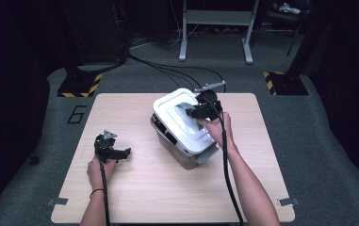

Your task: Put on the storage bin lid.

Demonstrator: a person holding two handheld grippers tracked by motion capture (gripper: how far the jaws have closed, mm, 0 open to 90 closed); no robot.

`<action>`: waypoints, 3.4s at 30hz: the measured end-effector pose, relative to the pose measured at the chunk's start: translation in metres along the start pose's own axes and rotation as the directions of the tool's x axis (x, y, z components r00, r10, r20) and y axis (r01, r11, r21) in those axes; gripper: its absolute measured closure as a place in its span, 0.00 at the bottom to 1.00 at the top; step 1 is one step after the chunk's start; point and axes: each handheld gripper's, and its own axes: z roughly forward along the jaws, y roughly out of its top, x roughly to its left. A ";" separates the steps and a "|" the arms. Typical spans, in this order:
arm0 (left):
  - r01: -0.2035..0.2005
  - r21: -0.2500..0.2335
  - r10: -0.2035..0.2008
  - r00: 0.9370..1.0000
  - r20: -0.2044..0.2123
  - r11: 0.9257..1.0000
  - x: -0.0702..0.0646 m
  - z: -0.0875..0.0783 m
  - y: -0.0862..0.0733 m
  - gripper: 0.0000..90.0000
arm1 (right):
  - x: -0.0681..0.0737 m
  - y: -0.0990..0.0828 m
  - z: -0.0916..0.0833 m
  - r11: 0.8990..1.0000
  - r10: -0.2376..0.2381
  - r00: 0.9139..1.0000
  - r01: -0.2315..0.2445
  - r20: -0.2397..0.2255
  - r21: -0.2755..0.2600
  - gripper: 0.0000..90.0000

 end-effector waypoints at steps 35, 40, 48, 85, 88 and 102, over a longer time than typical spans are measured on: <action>0.000 0.000 0.000 1.000 0.000 1.000 0.000 0.000 0.000 0.00 | 0.026 -0.025 0.014 0.997 -0.048 0.996 0.052 0.073 -0.054 0.74; 0.001 -0.001 -0.001 1.000 0.000 1.000 0.000 0.000 0.000 0.00 | 0.024 -0.025 0.015 0.998 -0.040 0.997 0.043 0.061 -0.044 0.67; 0.000 -0.001 0.000 1.000 0.000 1.000 0.000 0.000 0.000 0.00 | 0.023 -0.026 0.013 0.999 -0.032 0.998 0.034 0.053 -0.032 0.50; 0.001 -0.001 -0.001 1.000 0.000 1.000 0.000 0.000 0.000 0.00 | 0.022 -0.108 -0.071 0.996 -0.085 0.994 0.086 0.062 -0.017 0.09; 0.001 0.000 -0.001 1.000 0.000 1.000 0.000 0.000 0.000 0.00 | 0.021 -0.120 -0.074 0.997 -0.076 0.995 0.077 0.062 -0.018 0.08; 0.000 -0.001 0.000 1.000 0.000 1.000 0.000 0.000 0.000 0.00 | 0.014 -0.188 -0.070 0.998 -0.053 0.995 0.050 0.079 0.043 0.07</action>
